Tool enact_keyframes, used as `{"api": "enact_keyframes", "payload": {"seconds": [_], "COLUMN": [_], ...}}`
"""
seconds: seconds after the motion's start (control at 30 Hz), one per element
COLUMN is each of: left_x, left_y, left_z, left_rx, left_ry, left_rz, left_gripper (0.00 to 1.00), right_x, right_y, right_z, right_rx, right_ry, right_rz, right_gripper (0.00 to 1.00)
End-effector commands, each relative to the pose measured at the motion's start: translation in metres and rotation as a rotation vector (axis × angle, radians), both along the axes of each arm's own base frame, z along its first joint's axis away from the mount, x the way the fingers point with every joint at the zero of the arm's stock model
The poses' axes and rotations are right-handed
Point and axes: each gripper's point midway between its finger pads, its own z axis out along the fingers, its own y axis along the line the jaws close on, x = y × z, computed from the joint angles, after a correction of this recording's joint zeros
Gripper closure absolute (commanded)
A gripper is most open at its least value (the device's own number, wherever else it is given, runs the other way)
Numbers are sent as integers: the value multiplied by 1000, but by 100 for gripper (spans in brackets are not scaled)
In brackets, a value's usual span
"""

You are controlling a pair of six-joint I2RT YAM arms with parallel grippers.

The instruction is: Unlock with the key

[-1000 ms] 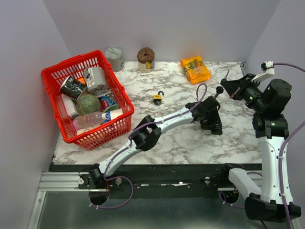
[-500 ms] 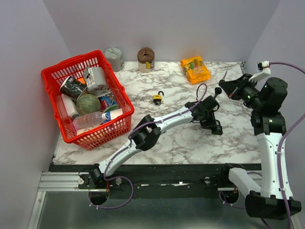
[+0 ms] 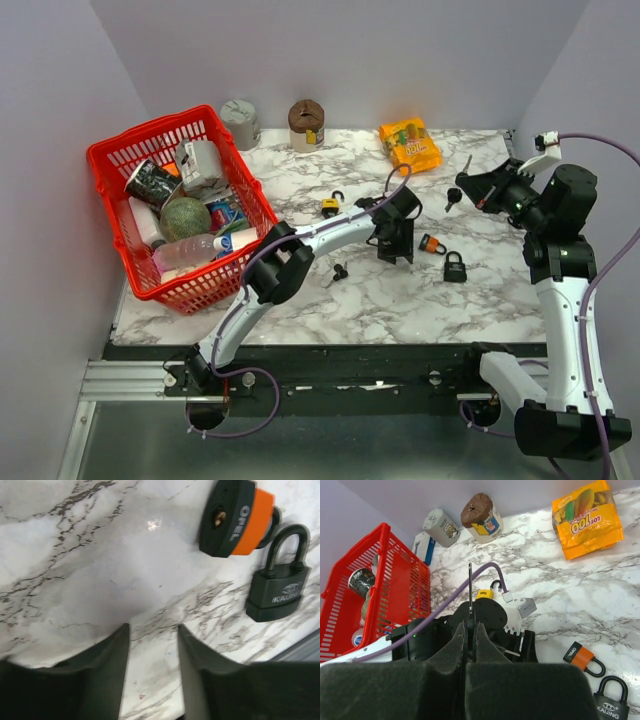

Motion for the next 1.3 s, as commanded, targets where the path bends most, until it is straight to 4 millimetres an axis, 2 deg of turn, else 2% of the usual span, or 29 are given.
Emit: {"api": "enact_keyframes", "payload": {"seconds": [0.0, 0.07, 0.1, 0.17, 0.27, 0.37, 0.5, 0.57, 0.8, 1.07, 1.2, 1.27], "left_x": [4, 7, 8, -4, -17, -22, -22, -21, -15, 11, 18, 21], "left_y": [-9, -30, -47, -68, -92, -110, -129, -130, -109, -113, -122, -121], "left_z": [7, 24, 35, 45, 46, 46, 49, 36, -1, -14, -15, -22], "left_rx": [20, -46, -100, -199, -316, -380, -416, -400, -268, -313, -365, -360], "left_ry": [-97, -103, -111, -24, 109, 148, 124, 127, 93, 15, 9, -1], "left_rz": [-119, -108, -100, -71, -5, 32, 35, 46, 90, 105, 97, 97], "left_gripper": [34, 31, 30, 24, 18, 14, 15, 17, 21, 29, 32, 32], "right_x": [-2, -1, 0, 0, -1, -1, -2, -2, -4, -4, -3, -2], "right_y": [1, 0, 0, 1, 0, -1, -1, -1, -2, -2, -2, -2], "right_z": [7, 10, 9, 12, 13, 10, 8, 9, 7, 6, 4, 4], "right_rx": [-15, -16, -15, -12, -16, -21, -20, -21, -28, -37, -42, -44], "right_ry": [-35, -41, -35, -38, -41, -34, -31, -33, -37, -38, -35, -34], "right_rz": [4, -2, 1, 5, 0, -7, -4, -4, -7, -7, -2, -3], "right_gripper": [99, 99, 99, 99, 99, 99, 99, 99, 99, 99, 99, 99]}}
